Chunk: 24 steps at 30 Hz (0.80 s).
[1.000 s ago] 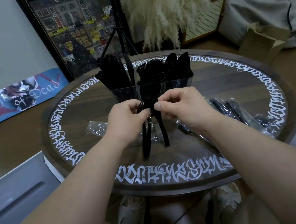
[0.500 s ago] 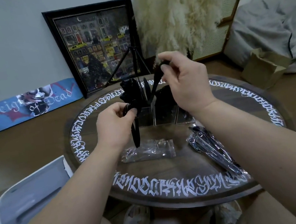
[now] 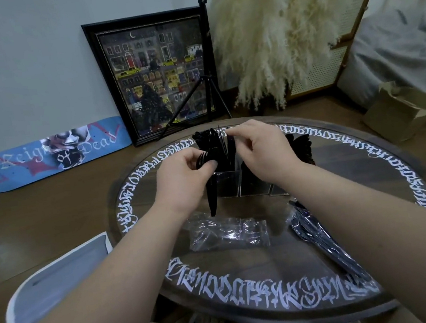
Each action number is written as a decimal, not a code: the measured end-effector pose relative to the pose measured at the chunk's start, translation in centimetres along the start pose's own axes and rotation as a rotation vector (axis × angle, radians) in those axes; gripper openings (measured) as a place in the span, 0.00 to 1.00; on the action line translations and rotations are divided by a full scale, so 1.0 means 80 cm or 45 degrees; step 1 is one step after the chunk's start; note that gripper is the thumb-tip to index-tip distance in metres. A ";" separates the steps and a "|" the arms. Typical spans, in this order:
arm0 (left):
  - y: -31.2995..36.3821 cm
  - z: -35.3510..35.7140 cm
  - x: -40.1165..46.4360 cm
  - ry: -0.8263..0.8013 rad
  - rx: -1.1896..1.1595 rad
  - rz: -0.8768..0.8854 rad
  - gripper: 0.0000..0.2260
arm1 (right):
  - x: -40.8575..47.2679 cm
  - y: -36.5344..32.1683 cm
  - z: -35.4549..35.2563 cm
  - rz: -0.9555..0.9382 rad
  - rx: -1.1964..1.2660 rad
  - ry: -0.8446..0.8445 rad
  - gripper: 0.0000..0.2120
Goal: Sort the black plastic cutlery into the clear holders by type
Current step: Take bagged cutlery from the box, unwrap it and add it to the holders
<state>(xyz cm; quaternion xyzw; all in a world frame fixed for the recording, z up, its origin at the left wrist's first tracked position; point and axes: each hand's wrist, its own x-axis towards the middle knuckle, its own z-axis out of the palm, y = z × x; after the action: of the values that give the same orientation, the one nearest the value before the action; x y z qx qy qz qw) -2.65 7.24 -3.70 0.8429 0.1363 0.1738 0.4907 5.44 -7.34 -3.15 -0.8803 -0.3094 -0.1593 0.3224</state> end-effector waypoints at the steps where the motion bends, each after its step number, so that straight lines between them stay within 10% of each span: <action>1: 0.002 0.001 0.000 -0.011 0.001 0.005 0.11 | -0.006 -0.003 -0.005 -0.033 0.046 0.021 0.14; 10: 0.035 0.018 -0.016 -0.225 0.011 0.132 0.05 | -0.050 0.002 -0.038 -0.035 0.210 0.261 0.06; 24: 0.100 0.037 0.062 0.168 0.629 0.740 0.11 | -0.061 0.088 -0.117 0.183 0.173 0.678 0.04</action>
<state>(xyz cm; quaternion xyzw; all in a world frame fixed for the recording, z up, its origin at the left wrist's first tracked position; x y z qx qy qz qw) 3.61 3.05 2.73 0.9262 -0.0392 0.3212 0.1934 5.58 -19.95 -1.90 -0.8035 -0.1607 -0.3407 0.4609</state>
